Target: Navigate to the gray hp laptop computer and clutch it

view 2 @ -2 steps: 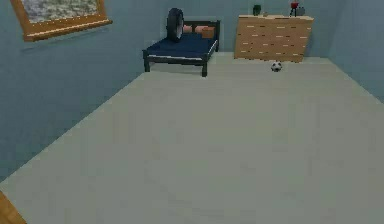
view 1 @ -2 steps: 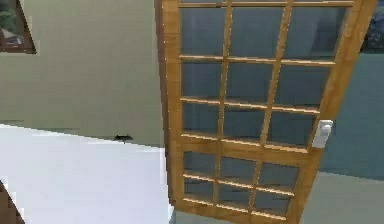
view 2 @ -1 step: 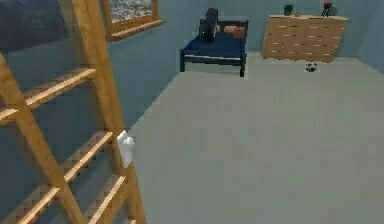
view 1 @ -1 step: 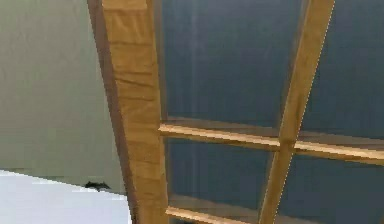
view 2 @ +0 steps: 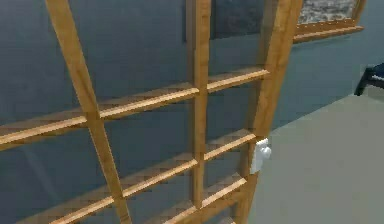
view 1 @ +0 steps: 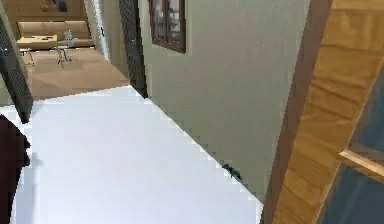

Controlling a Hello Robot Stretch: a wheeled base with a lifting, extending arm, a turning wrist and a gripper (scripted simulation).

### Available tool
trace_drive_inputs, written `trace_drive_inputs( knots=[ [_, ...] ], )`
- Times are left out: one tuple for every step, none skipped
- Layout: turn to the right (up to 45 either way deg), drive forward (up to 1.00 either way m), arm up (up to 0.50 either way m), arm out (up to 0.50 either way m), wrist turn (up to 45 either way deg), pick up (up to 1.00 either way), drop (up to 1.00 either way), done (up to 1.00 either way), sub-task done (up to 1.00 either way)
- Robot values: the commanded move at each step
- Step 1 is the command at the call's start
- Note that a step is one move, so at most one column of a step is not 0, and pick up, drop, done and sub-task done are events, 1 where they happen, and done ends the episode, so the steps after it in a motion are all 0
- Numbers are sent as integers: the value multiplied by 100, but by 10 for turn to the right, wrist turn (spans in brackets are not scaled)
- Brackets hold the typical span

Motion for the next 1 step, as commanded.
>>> trace_drive_inputs(
  knots=[
    [-300, 0, 0, 0, 0, 0, 0, 0, 0]
  ],
)
